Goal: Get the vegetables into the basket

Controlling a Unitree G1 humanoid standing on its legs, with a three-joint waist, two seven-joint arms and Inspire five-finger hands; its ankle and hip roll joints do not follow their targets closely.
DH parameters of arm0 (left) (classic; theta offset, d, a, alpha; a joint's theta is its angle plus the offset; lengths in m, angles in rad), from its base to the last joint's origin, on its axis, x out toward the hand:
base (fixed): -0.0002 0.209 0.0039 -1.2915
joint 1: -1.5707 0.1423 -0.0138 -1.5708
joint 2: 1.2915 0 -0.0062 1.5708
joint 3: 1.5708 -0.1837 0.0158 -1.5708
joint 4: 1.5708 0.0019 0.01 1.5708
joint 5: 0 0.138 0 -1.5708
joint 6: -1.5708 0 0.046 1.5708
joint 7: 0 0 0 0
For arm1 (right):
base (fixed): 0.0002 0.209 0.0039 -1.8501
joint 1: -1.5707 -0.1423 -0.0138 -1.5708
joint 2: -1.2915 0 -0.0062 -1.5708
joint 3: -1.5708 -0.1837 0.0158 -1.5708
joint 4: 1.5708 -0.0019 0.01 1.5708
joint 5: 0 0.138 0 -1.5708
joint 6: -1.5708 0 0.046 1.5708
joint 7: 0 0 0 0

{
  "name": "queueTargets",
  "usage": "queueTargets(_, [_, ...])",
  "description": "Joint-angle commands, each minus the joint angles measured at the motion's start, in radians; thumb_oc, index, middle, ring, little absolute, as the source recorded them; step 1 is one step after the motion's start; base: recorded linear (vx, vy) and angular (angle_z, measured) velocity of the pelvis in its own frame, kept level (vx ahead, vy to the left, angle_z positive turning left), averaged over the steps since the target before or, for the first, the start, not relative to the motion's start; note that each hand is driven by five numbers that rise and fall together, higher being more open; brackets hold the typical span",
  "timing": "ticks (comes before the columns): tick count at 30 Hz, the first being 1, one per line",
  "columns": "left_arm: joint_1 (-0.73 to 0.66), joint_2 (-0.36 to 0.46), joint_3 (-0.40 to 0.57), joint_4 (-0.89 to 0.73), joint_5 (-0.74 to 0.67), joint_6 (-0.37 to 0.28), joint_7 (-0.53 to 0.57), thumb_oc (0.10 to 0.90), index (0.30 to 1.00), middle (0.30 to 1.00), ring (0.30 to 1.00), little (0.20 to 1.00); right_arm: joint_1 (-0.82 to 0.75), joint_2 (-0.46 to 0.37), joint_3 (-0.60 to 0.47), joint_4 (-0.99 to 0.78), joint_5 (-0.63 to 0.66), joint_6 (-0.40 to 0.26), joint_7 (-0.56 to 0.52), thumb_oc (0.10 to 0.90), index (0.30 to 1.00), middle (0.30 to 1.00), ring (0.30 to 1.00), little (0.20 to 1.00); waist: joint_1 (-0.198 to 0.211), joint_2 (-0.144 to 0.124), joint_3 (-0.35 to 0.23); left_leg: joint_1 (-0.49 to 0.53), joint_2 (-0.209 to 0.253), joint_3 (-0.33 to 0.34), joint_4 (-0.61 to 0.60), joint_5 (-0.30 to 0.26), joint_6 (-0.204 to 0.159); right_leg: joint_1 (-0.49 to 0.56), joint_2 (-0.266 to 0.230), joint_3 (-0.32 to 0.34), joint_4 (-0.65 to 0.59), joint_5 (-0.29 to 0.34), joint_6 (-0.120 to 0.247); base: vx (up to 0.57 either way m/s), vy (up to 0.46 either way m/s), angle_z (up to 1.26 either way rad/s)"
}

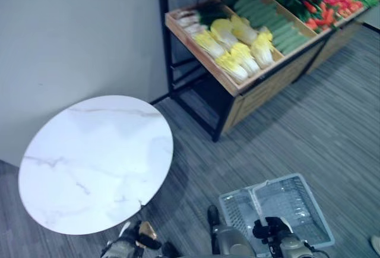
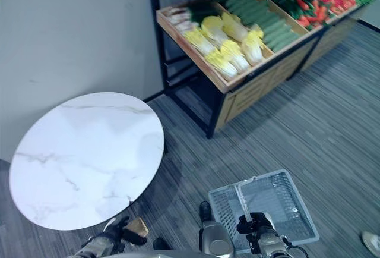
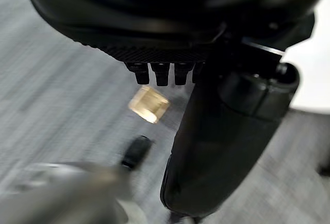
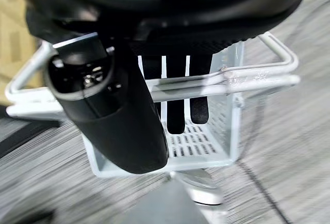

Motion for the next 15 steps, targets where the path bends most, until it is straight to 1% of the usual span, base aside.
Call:
queueTargets(1, [-0.047,-0.024,0.055,0.046,0.010,-0.010,0.008,0.900,1.000,1.000,1.000,1.000,-0.005,-0.036,0.031,-0.013,0.007,-0.039,0.011,0.400,0.300,0.300,0.300,0.300,-0.012,0.019,-0.016,-0.027,-0.032,-0.169,0.009,-0.035,-0.030,0.168,-0.105,0.033,-0.064,-0.018,0.072,-0.09,-0.059,-1.61])
queueTargets(2, [-0.043,-0.024,0.060,0.048,0.008,-0.010,0.006,0.900,1.000,1.000,1.000,1.000,0.003,-0.038,0.020,-0.015,0.013,-0.041,0.010,0.400,0.300,0.300,0.300,0.300,-0.015,0.016,-0.020,-0.030,-0.023,-0.132,0.015,-0.034,-0.030,0.183,-0.129,0.000,-0.055,-0.012,0.074,-0.11,-0.092,-1.49])
queueTargets(3, [-0.038,-0.023,0.063,0.046,0.008,-0.008,0.003,0.900,1.000,1.000,1.000,1.000,0.008,-0.038,0.018,-0.018,0.013,-0.039,0.012,0.400,0.300,0.300,0.300,0.300,-0.010,0.010,-0.022,-0.035,-0.017,-0.102,0.034,-0.039,-0.032,0.200,-0.140,-0.012,-0.068,-0.002,0.079,-0.13,-0.157,-1.10])
queueTargets(4, [-0.035,-0.023,0.071,0.048,0.006,-0.007,0.003,0.900,1.000,1.000,1.000,1.000,0.011,-0.039,0.015,-0.016,0.013,-0.039,0.014,0.400,0.300,0.300,0.300,0.300,-0.010,-0.005,-0.031,-0.040,0.001,-0.033,0.067,-0.044,-0.038,0.241,-0.153,-0.054,-0.114,0.006,0.093,-0.08,-0.121,-1.08])
queueTargets(5, [-0.034,-0.023,0.071,0.048,0.006,-0.007,0.003,0.900,1.000,1.000,1.000,1.000,0.012,-0.038,0.015,-0.017,0.013,-0.039,0.014,0.400,0.300,0.300,0.300,0.300,-0.007,-0.006,-0.030,-0.038,0.003,-0.030,0.071,-0.046,-0.040,0.243,-0.151,-0.052,-0.118,0.008,0.093,-0.09,-0.153,-1.48])
queueTargets(6, [-0.031,-0.022,0.081,0.050,0.003,-0.008,0.002,0.900,1.000,1.000,1.000,1.000,0.012,-0.036,0.015,-0.015,0.014,-0.038,0.016,0.400,0.300,0.300,0.300,0.300,-0.002,-0.012,-0.033,-0.039,0.017,0.011,0.085,-0.046,-0.047,0.259,-0.145,-0.079,-0.155,0.001,0.099,-0.07,-0.130,-1.60])
queueTargets(7, [-0.030,-0.020,0.096,0.052,-0.006,-0.008,0.002,0.900,1.000,1.000,1.000,1.000,0.009,-0.035,0.017,-0.011,0.013,-0.038,0.016,0.400,0.300,0.300,0.300,0.300,0.003,-0.013,-0.035,-0.037,0.031,0.046,0.090,-0.037,-0.056,0.264,-0.149,-0.120,-0.184,-0.001,0.102,-0.11,-0.303,-1.51])
queueTargets(8, [-0.024,-0.017,0.120,0.057,-0.018,-0.007,0.003,0.900,1.000,1.000,1.000,1.000,-0.006,-0.028,0.032,-0.006,0.008,-0.038,0.016,0.400,0.300,0.300,0.300,0.300,0.024,-0.015,-0.034,-0.033,0.062,0.102,0.092,-0.005,-0.081,0.267,-0.141,-0.188,-0.235,0.012,0.098,-0.08,-0.249,-1.41])
queueTargets(9, [-0.024,-0.016,0.121,0.057,-0.017,-0.007,0.003,0.900,1.000,1.000,1.000,1.000,-0.007,-0.027,0.033,-0.006,0.008,-0.038,0.016,0.400,0.300,0.300,0.300,0.300,0.026,-0.015,-0.034,-0.032,0.064,0.105,0.091,-0.002,-0.083,0.268,-0.138,-0.186,-0.240,0.014,0.096,-0.05,-0.311,-1.83])
queueTargets(10, [-0.025,-0.013,0.126,0.065,-0.015,-0.004,0.005,0.900,1.000,1.000,1.000,1.000,-0.006,-0.024,0.039,-0.013,0.011,-0.040,0.019,0.400,0.300,0.300,0.300,0.300,0.017,-0.018,-0.034,-0.030,0.075,0.108,0.082,0.021,-0.097,0.261,-0.117,-0.158,-0.253,0.009,0.091,0.02,-0.320,-2.45])
queueTargets(11, [-0.030,-0.012,0.121,0.075,-0.010,-0.002,0.009,0.900,1.000,1.000,1.000,1.000,0.012,-0.018,0.041,-0.011,0.018,-0.042,0.022,0.400,0.300,0.300,0.300,0.300,-0.011,-0.017,-0.032,-0.029,0.088,0.086,0.069,0.046,-0.112,0.243,-0.075,-0.084,-0.249,-0.011,0.075,0.02,-0.416,-1.59])
queueTargets(12, [-0.031,-0.015,0.118,0.083,0.000,-0.002,0.009,0.900,1.000,1.000,1.000,1.000,0.024,-0.017,0.043,-0.003,0.021,-0.043,0.026,0.400,0.300,0.300,0.300,0.300,-0.027,-0.017,-0.031,-0.024,0.098,0.075,0.065,0.054,-0.118,0.242,-0.056,-0.061,-0.252,-0.029,0.071,0.03,-0.296,-0.69])
queueTargets(13, [-0.030,-0.015,0.119,0.084,0.001,-0.003,0.009,0.900,1.000,1.000,1.000,1.000,0.024,-0.018,0.044,-0.003,0.021,-0.044,0.026,0.400,0.300,0.300,0.300,0.300,-0.028,-0.016,-0.031,-0.022,0.099,0.075,0.065,0.056,-0.120,0.244,-0.054,-0.061,-0.252,-0.031,0.069,0.01,-0.202,0.14])
queueTargets(15, [-0.032,-0.018,0.120,0.086,0.003,-0.005,0.012,0.900,1.000,1.000,1.000,1.000,0.039,-0.019,0.060,0.001,0.014,-0.044,0.032,0.400,0.300,0.300,0.300,0.300,-0.055,-0.013,-0.023,-0.013,0.119,0.076,0.059,0.081,-0.137,0.244,-0.022,-0.024,-0.265,-0.046,0.055,-0.02,-0.193,-0.29])
